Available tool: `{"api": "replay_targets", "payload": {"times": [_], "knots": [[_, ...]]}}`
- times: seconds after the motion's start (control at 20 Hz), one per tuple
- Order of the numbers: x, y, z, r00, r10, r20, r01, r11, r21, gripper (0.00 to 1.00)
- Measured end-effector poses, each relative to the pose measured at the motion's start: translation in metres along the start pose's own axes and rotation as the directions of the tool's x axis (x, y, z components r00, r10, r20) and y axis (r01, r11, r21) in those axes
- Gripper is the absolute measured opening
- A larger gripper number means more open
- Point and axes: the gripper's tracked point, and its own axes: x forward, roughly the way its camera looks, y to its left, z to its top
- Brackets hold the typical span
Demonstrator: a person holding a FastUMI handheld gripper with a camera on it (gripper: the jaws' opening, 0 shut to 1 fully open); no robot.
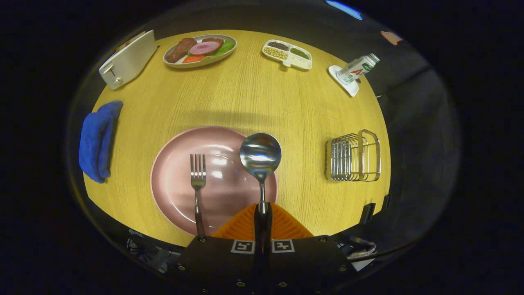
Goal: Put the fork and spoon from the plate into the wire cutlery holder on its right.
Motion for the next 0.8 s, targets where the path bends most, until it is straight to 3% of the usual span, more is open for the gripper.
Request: {"api": "replay_targets", "payload": {"times": [0.8], "knots": [[-0.008,-0.124,0.009,0.996,-0.082,-0.029,0.087,0.967,0.238,0.01]]}}
